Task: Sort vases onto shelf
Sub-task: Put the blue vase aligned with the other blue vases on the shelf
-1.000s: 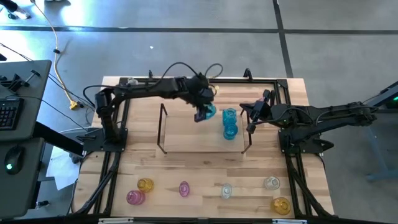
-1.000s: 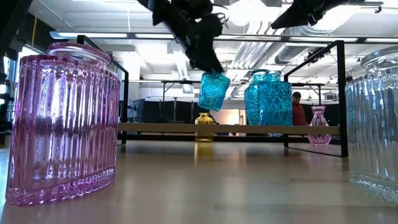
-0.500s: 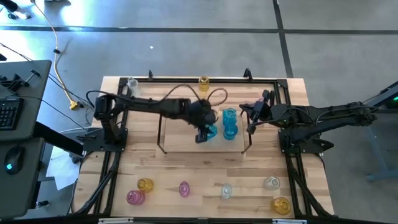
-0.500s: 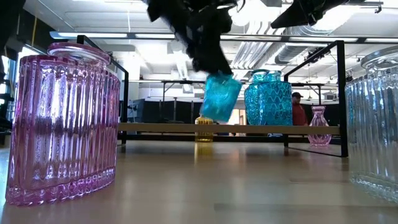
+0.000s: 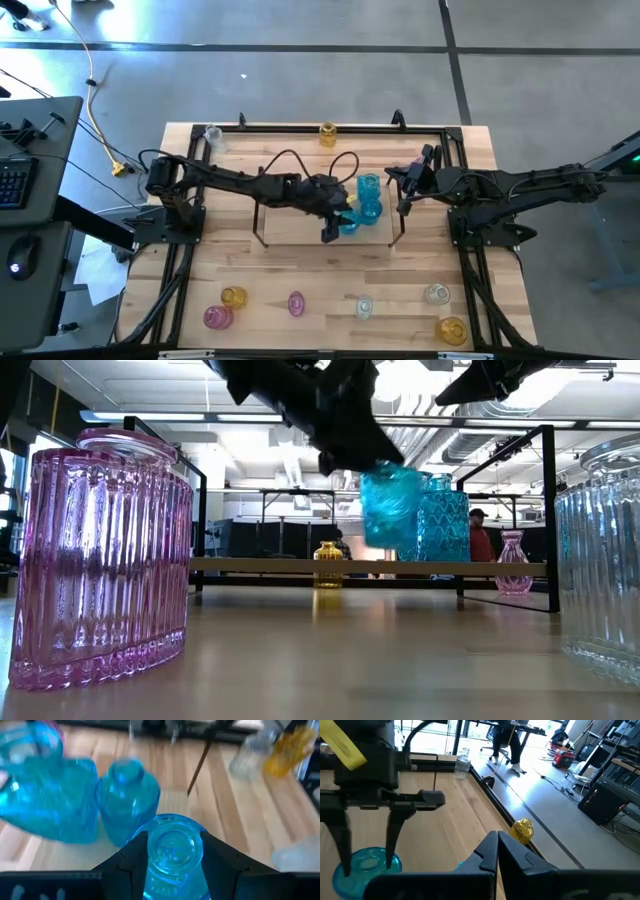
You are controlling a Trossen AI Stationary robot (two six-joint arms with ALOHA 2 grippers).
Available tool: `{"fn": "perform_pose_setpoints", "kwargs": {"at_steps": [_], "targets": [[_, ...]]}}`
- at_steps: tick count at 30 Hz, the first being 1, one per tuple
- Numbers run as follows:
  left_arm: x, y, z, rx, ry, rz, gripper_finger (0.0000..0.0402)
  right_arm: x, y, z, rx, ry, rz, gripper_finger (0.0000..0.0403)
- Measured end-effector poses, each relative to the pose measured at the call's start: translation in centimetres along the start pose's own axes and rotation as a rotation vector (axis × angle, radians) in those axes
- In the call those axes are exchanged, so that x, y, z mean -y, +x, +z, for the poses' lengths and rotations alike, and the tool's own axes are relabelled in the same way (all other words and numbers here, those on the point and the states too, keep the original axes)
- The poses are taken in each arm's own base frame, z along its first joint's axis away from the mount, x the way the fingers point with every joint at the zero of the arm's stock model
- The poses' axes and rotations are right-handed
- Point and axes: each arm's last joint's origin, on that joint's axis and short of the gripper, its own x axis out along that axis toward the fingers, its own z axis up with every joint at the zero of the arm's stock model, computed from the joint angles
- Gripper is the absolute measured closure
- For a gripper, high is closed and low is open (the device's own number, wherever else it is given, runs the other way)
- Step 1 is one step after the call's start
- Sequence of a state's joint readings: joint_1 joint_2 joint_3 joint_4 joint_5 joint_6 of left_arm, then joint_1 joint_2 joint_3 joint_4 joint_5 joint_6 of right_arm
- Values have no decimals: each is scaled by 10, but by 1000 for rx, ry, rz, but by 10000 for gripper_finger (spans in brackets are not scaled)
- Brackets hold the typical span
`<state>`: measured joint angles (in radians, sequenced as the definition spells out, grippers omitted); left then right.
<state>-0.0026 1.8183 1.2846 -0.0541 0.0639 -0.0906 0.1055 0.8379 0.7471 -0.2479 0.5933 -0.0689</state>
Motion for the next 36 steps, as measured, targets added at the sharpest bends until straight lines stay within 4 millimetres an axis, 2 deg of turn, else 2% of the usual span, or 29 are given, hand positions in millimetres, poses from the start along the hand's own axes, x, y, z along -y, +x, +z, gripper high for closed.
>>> {"fn": "perform_pose_setpoints", "kwargs": {"at_steps": [9, 17, 24, 29, 36], "targets": [[8, 7, 7, 115, -39, -16, 265, 0, 0, 1, 5, 3, 0, 403], [14, 16, -2, 82, -42, 30, 265, 0, 0, 1, 11, 5, -1, 403], [10, 27, -10, 60, -54, 65, 265, 0, 0, 1, 12, 8, 3, 403], [7, 28, -10, 59, -58, 70, 265, 0, 0, 1, 11, 7, 11, 403], [7, 28, -11, 51, -47, 67, 218, -1, 0, 1, 12, 8, 24, 403]]}}
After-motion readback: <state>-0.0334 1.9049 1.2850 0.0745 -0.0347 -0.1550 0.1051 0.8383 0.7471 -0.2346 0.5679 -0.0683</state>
